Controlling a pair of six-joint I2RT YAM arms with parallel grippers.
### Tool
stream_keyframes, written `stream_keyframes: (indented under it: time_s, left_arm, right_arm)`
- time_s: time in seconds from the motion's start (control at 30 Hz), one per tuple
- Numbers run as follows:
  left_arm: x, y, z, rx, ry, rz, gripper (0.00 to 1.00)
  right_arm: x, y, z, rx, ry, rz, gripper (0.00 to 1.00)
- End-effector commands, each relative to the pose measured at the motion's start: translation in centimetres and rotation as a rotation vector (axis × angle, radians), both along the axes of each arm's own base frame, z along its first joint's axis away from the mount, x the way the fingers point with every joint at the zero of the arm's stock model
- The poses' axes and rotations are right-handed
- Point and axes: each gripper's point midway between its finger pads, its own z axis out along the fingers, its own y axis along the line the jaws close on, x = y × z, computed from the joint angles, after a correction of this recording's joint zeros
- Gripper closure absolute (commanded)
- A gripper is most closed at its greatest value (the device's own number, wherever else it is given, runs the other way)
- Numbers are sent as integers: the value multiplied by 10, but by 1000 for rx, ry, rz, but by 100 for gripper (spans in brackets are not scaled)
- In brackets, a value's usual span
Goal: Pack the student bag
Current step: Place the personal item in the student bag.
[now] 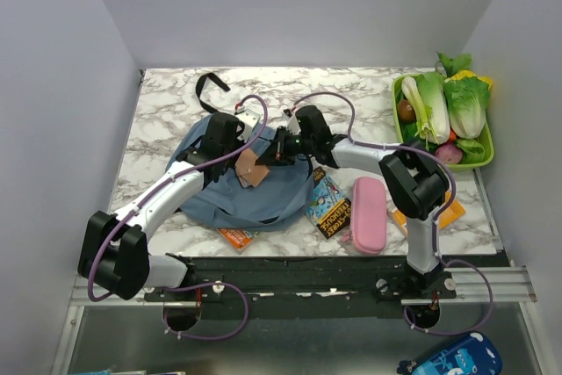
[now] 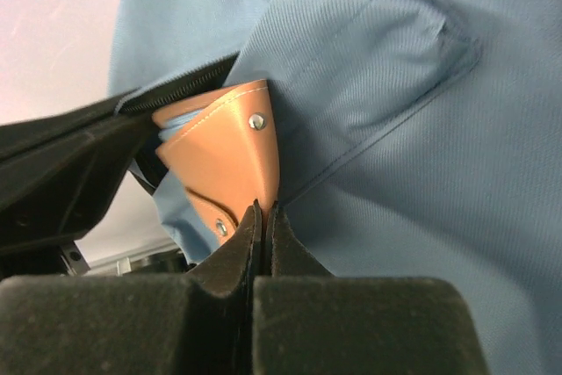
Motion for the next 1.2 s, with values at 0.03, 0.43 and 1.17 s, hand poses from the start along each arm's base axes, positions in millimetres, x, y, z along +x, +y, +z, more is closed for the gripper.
stream_keyframes:
  time_s: [0.03, 0.43, 1.17]
  left_arm:
    - [12, -11, 25, -60, -67, -9, 100]
    - [-2, -30, 20, -113, -3, -121, 100]
    - [-25, -53, 12, -177, 84, -281, 100]
  right_arm:
    - [-38, 5, -19, -45, 49, 94, 99]
    - [-8, 27, 5, -11, -15, 66, 99]
    - [34, 67, -14, -99, 59, -39, 99]
